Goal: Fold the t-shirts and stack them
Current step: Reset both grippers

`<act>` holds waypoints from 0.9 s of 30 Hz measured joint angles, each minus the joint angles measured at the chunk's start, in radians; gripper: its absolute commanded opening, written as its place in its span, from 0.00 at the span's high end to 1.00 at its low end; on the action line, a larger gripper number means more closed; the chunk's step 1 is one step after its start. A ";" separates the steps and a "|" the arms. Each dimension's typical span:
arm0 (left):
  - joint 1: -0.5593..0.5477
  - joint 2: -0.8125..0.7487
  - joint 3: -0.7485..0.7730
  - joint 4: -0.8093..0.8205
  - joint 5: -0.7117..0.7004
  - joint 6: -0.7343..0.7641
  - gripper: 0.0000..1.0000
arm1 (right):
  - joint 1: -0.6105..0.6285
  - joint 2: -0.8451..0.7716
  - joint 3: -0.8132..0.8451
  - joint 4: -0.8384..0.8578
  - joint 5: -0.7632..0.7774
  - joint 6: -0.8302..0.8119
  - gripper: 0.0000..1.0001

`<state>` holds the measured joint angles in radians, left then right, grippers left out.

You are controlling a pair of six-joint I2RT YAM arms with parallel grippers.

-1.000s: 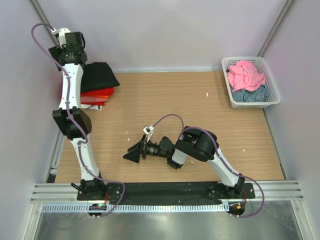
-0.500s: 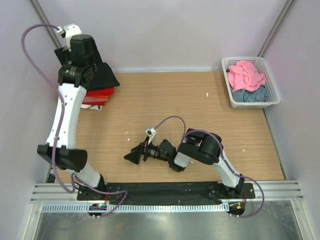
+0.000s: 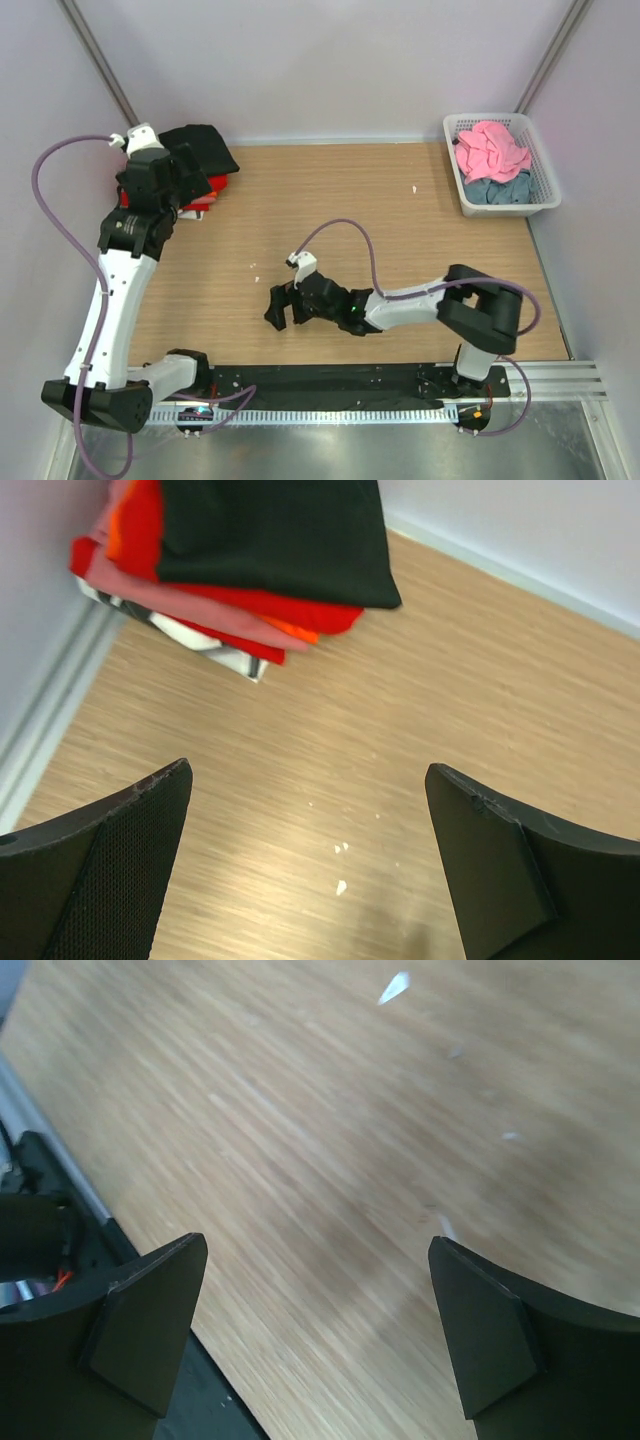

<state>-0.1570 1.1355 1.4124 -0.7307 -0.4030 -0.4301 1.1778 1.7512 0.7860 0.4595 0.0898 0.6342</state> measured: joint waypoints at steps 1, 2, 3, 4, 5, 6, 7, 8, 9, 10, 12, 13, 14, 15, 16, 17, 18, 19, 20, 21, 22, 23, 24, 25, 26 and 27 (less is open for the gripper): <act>0.000 -0.007 -0.020 0.006 0.026 -0.005 0.00 | 0.000 -0.042 0.026 -0.089 0.032 -0.024 0.00; 0.000 -0.010 -0.038 0.010 0.050 -0.008 0.00 | 0.000 -0.087 0.051 -0.169 0.062 -0.049 0.00; -0.001 -0.009 -0.056 0.016 0.074 -0.008 0.00 | -0.001 -0.135 0.081 -0.246 0.100 -0.075 0.00; -0.002 -0.007 -0.075 0.023 0.100 -0.008 0.00 | -0.001 -0.177 0.106 -0.302 0.139 -0.093 0.00; -0.005 -0.004 -0.093 0.026 0.120 -0.008 0.00 | -0.001 -0.232 0.135 -0.365 0.187 -0.117 0.00; -0.008 0.000 -0.110 0.029 0.139 -0.008 0.00 | -0.002 -0.295 0.164 -0.423 0.250 -0.142 0.00; -0.013 0.003 -0.127 0.035 0.156 -0.008 0.00 | -0.002 -0.342 0.182 -0.458 0.293 -0.159 0.00; -0.014 0.005 -0.138 0.036 0.171 -0.008 0.00 | -0.002 -0.405 0.198 -0.494 0.344 -0.177 0.00; -0.017 0.010 -0.146 0.036 0.189 -0.008 0.00 | -0.002 -0.469 0.206 -0.525 0.398 -0.195 0.00; -0.020 0.015 -0.148 0.036 0.206 -0.007 0.00 | -0.004 -0.541 0.207 -0.555 0.461 -0.214 0.00; -0.026 0.021 -0.148 0.042 0.236 -0.008 0.00 | -0.009 -0.646 0.204 -0.601 0.552 -0.235 0.00; -0.031 0.021 -0.148 0.044 0.249 -0.007 0.00 | -0.012 -0.701 0.198 -0.626 0.602 -0.244 0.00; -0.038 0.021 -0.148 0.045 0.257 -0.007 0.00 | -0.016 -0.752 0.188 -0.645 0.650 -0.252 0.00; -0.048 0.021 -0.148 0.047 0.264 -0.006 0.00 | -0.021 -0.801 0.172 -0.663 0.694 -0.259 0.00; -0.061 0.022 -0.148 0.046 0.269 -0.004 0.00 | -0.028 -0.845 0.155 -0.684 0.731 -0.265 0.00; -0.073 0.024 -0.148 0.045 0.271 -0.002 0.00 | -0.034 -0.895 0.132 -0.706 0.775 -0.269 0.00; -0.086 0.026 -0.148 0.046 0.274 0.001 0.00 | -0.043 -0.920 0.117 -0.723 0.799 -0.271 0.00; -0.102 0.032 -0.147 0.045 0.274 0.004 0.00 | -0.056 -0.956 0.101 -0.742 0.821 -0.275 0.00; -0.116 0.040 -0.145 0.044 0.274 0.010 0.00 | -0.069 -0.982 0.087 -0.765 0.841 -0.277 0.00; -0.132 0.051 -0.141 0.039 0.272 0.016 0.00 | -0.082 -1.002 0.078 -0.790 0.859 -0.278 0.00; -0.146 0.064 -0.137 0.037 0.272 0.020 0.00 | -0.097 -1.018 0.072 -0.813 0.872 -0.277 0.00; -0.162 0.078 -0.135 0.033 0.268 0.024 0.00 | -0.111 -1.028 0.072 -0.838 0.882 -0.277 0.00; -0.173 0.089 -0.132 0.029 0.265 0.027 0.00 | -0.129 -1.032 0.072 -0.856 0.885 -0.277 0.00; -0.190 0.103 -0.129 0.021 0.260 0.031 0.00 | -0.146 -1.032 0.072 -0.867 0.884 -0.275 0.00; -0.209 0.119 -0.126 0.011 0.254 0.038 0.00 | -0.172 -1.025 0.072 -0.883 0.876 -0.270 0.00; -0.227 0.130 -0.122 0.004 0.248 0.043 0.00 | -0.195 -1.011 0.072 -0.898 0.862 -0.263 0.00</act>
<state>-0.3836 1.2659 1.2900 -0.7265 -0.1551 -0.3874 0.9833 0.7406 0.8581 -0.4381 0.9516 0.3714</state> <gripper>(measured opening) 0.996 0.996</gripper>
